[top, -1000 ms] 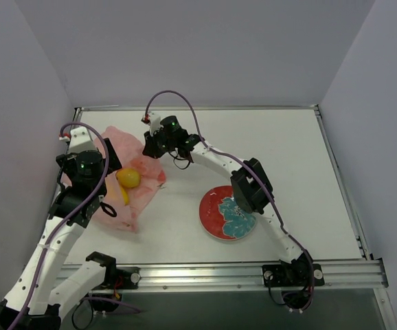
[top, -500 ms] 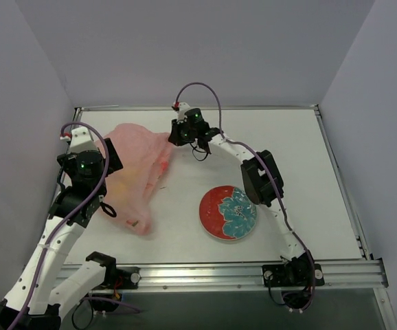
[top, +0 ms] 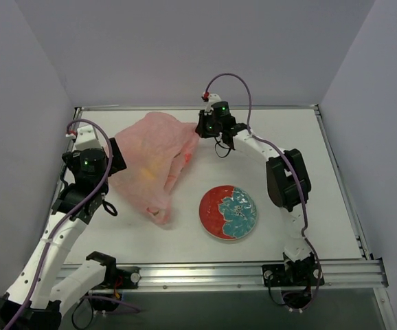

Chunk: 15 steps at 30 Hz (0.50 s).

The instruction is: Take the fake fruits out of the plastic bag

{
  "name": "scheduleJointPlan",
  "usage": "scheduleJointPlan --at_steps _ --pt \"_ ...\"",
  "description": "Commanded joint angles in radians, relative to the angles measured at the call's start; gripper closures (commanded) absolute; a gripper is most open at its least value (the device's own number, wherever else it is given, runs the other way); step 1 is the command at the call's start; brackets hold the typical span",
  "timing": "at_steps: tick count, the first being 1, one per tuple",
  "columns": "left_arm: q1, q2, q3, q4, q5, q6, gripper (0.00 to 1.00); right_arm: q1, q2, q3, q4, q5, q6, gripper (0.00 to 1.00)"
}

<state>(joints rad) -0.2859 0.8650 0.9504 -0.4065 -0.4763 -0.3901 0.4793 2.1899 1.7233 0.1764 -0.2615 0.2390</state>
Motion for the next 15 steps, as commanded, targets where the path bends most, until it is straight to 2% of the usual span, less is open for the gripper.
scheduleJointPlan --at_steps 1,5,15 --pt "-0.004 0.003 0.037 0.018 0.018 -0.004 0.0 -0.027 -0.134 -0.092 0.032 0.109 -0.026 1.0" --pt "-0.012 0.008 0.039 0.02 0.027 0.0 0.0 -0.06 -0.241 -0.209 0.055 0.154 -0.029 1.0" --pt "-0.029 0.017 0.041 0.02 0.038 0.013 0.0 -0.136 -0.381 -0.442 0.104 0.229 0.003 1.0"
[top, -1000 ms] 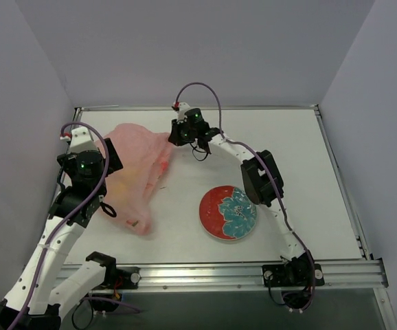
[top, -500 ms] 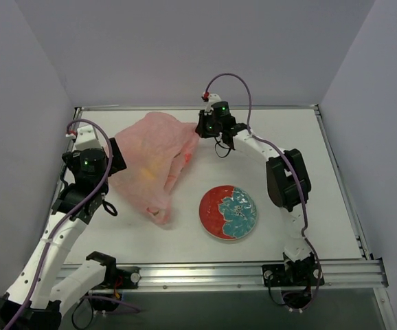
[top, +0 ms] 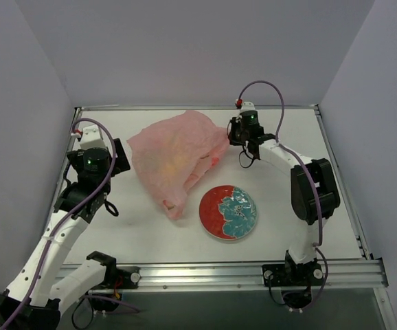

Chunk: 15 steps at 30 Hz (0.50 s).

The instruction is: Take the fake fruits out of the plastic bag

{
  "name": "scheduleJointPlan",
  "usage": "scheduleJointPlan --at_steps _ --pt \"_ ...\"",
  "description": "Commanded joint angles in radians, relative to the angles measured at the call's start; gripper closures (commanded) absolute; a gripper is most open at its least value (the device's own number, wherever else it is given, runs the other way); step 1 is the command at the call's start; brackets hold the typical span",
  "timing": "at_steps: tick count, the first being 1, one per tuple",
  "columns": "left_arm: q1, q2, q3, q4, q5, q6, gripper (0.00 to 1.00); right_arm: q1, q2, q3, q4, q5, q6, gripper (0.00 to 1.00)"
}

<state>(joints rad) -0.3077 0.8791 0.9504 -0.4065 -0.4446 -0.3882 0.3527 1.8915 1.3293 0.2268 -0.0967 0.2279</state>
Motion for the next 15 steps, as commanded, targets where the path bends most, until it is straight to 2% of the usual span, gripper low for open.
scheduleJointPlan --at_steps 1,11,13,15 --pt "-0.01 0.004 0.041 0.021 0.009 0.012 0.0 -0.012 -0.091 -0.062 0.058 0.075 0.027 1.0" --pt "-0.037 0.041 0.041 0.035 0.076 0.057 0.0 -0.034 -0.172 -0.176 0.091 0.144 0.068 0.99" --pt "-0.039 0.046 0.041 0.04 0.081 0.061 0.0 -0.035 -0.183 -0.176 0.089 0.132 0.068 0.56" --pt "-0.041 0.052 0.042 0.043 0.095 0.071 0.0 -0.034 -0.196 -0.165 0.066 0.13 0.071 0.3"
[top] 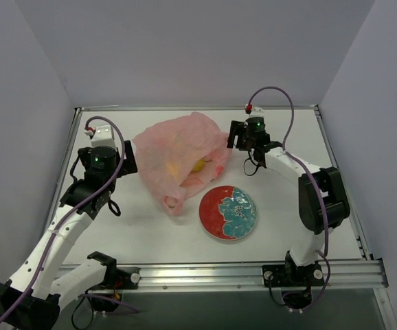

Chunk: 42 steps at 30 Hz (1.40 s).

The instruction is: Take the fake fruits out of the plastic bag

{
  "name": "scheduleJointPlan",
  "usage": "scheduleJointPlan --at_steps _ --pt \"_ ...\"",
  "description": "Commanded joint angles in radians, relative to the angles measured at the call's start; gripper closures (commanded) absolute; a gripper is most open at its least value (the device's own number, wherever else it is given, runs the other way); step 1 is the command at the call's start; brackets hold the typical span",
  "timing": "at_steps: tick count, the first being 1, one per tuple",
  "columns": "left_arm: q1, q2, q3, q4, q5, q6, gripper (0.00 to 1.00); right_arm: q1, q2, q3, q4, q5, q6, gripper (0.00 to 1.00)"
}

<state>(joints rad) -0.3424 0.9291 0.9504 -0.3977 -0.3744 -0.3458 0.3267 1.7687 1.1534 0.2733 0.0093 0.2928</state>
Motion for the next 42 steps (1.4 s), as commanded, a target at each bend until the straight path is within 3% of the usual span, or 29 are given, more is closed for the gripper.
scheduleJointPlan --at_steps 1,9,16,20,27,30,32,42 --pt "-0.007 0.005 0.044 0.036 0.026 0.03 0.0 -0.009 -0.081 0.018 0.009 0.026 0.008 0.25" --pt "-0.009 0.04 0.053 0.049 0.138 0.077 0.0 -0.008 -0.248 0.002 -0.065 -0.052 0.028 0.0" --pt "-0.039 0.082 0.073 0.057 0.281 0.129 0.06 0.005 -0.434 -0.165 -0.069 -0.143 0.069 0.0" --pt "-0.15 0.074 0.067 0.063 0.293 0.212 0.07 0.018 -0.534 -0.273 -0.06 -0.181 0.086 0.0" --pt "-0.398 0.059 0.036 0.066 0.16 0.343 0.07 0.025 -0.669 -0.422 -0.054 -0.167 0.092 0.0" --pt "-0.478 0.097 0.03 0.06 0.001 0.384 0.07 0.025 -0.712 -0.457 -0.063 -0.16 0.086 0.0" --pt "-0.503 0.146 0.034 0.046 -0.084 0.393 0.06 0.023 -0.742 -0.475 -0.072 -0.155 0.085 0.0" --pt "-0.587 0.327 0.047 0.051 -0.207 0.392 0.03 0.021 -0.815 -0.52 -0.092 -0.164 0.083 0.0"
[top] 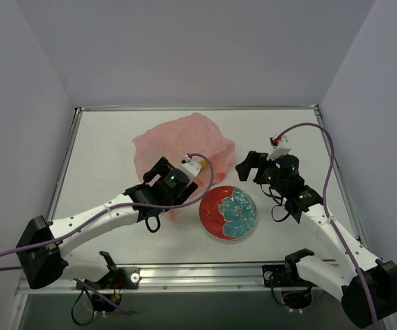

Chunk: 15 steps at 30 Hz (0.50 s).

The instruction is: Take the fake fruits out of the plastic bag

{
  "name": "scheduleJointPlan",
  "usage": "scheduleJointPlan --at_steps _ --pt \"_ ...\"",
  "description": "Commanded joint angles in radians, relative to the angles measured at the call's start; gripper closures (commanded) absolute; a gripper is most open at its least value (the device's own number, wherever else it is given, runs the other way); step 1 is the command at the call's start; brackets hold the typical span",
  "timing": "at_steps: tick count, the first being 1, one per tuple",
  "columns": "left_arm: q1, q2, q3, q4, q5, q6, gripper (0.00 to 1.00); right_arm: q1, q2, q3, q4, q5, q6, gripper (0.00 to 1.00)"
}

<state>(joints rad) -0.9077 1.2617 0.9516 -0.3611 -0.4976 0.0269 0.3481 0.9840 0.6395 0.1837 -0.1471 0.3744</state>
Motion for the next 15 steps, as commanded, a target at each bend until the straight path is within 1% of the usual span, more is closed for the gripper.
scheduleJointPlan --at_steps 1,3,8,9,10,11,12,13,14,15 --pt "-0.023 0.001 0.047 0.017 -0.097 0.016 0.03 0.0 -0.034 -0.008 -0.007 -0.006 0.0 0.0" --pt "-0.023 0.03 0.053 0.014 -0.131 0.008 0.03 0.002 -0.039 -0.011 -0.012 -0.008 -0.005 0.0" --pt "-0.023 0.073 0.062 0.014 -0.133 -0.001 0.03 0.002 -0.038 -0.027 -0.012 -0.011 -0.008 0.0" --pt "-0.022 0.079 0.065 0.013 -0.137 -0.001 0.08 0.0 -0.036 -0.029 -0.01 -0.022 -0.009 0.0" --pt "-0.022 0.09 0.067 0.011 -0.144 -0.004 0.15 0.002 -0.033 -0.032 -0.009 -0.029 -0.011 0.0" --pt "-0.022 0.094 0.068 0.01 -0.154 -0.011 0.33 0.0 -0.031 -0.035 -0.004 -0.037 -0.011 0.0" --pt "-0.02 0.099 0.073 0.005 -0.163 -0.015 0.43 0.0 -0.03 -0.038 -0.003 -0.055 -0.011 0.0" --pt "-0.017 0.103 0.073 0.004 -0.167 -0.015 0.51 0.002 -0.028 -0.041 0.003 -0.066 -0.011 0.0" --pt "-0.017 0.105 0.075 0.001 -0.168 -0.015 0.64 0.003 -0.027 -0.043 0.007 -0.078 -0.006 0.01" --pt "-0.016 0.105 0.076 -0.001 -0.168 -0.015 0.69 0.002 -0.028 -0.049 0.014 -0.092 -0.003 0.02"
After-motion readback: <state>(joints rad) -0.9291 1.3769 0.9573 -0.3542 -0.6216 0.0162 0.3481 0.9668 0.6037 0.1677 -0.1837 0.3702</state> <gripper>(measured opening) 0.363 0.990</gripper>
